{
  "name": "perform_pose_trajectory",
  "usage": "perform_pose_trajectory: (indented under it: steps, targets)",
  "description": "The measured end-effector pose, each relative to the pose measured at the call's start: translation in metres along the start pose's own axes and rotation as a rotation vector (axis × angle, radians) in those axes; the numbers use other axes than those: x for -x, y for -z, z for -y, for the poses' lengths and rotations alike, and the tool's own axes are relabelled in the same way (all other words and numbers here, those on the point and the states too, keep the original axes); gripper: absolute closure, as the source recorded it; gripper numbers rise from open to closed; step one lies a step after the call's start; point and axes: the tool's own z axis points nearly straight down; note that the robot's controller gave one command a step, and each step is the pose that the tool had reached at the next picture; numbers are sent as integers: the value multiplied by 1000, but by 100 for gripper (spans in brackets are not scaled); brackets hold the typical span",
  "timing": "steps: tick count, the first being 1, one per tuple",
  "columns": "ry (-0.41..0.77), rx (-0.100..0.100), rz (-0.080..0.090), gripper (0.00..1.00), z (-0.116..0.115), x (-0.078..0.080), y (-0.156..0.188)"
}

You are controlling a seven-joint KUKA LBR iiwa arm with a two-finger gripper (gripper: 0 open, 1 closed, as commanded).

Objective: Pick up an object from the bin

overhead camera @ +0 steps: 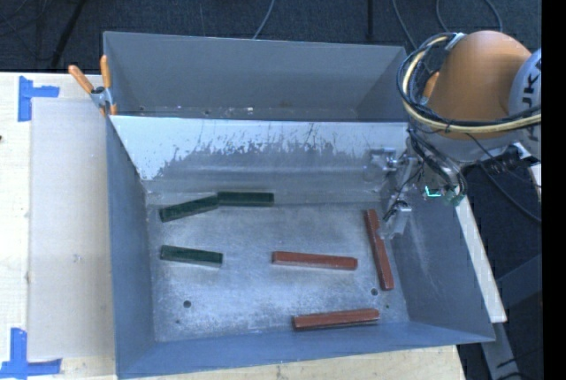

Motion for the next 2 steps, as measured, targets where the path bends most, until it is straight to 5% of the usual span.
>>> perform_pose_trajectory:
  steps: [1,2]
  targets:
    - [182,2,0,0,-110,-44,-116]
    - [112,-1,10,0,-110,-17,-111]
